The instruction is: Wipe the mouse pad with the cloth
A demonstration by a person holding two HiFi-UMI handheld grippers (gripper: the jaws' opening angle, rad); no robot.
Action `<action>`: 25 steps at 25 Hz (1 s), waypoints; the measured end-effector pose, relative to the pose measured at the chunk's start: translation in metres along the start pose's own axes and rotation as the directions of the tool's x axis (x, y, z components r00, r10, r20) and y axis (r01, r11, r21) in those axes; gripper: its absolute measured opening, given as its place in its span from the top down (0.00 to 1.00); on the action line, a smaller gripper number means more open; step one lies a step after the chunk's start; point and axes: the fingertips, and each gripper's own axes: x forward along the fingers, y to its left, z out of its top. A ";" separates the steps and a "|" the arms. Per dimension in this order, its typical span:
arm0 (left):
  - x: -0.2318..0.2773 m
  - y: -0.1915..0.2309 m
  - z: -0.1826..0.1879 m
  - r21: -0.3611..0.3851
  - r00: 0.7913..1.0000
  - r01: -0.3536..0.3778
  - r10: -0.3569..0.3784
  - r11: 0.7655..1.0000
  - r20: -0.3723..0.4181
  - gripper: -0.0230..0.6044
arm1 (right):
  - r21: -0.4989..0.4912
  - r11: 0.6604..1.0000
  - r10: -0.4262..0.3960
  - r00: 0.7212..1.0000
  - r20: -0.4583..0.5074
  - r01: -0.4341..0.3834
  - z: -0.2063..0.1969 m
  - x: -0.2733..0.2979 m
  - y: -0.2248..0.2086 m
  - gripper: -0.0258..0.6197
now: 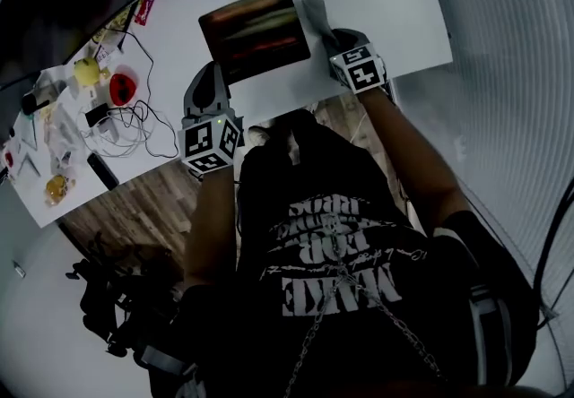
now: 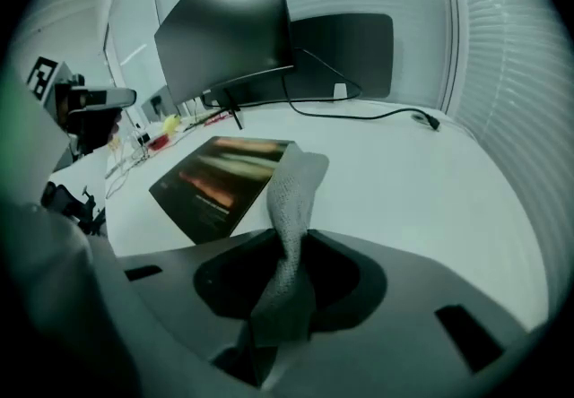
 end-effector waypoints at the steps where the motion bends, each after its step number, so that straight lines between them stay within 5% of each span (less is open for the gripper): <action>1: -0.003 0.005 0.000 -0.005 1.000 -0.009 0.009 1.000 0.003 0.95 | -0.014 1.000 -0.020 1.000 -0.007 0.019 0.000 0.001 -0.002 0.82; 6: -0.015 0.024 -0.006 -0.023 1.000 -0.009 0.009 1.000 0.002 0.95 | -0.018 0.999 -0.045 0.999 0.014 0.045 0.008 -0.001 -0.001 0.92; 12: -0.023 0.054 0.011 -0.011 0.999 0.032 -0.032 0.999 0.014 0.95 | -0.036 0.999 0.043 0.989 0.142 -0.038 0.084 -0.004 0.061 0.93; 20: -0.043 0.110 0.021 0.038 0.998 0.056 -0.057 0.998 0.019 0.95 | -0.130 0.970 0.218 0.972 0.085 -0.206 0.153 0.095 0.207 0.93; 25: -0.045 0.129 0.018 0.037 0.998 0.060 -0.061 0.998 0.020 0.95 | -0.120 0.976 0.187 0.982 0.024 -0.183 0.148 0.139 0.223 0.93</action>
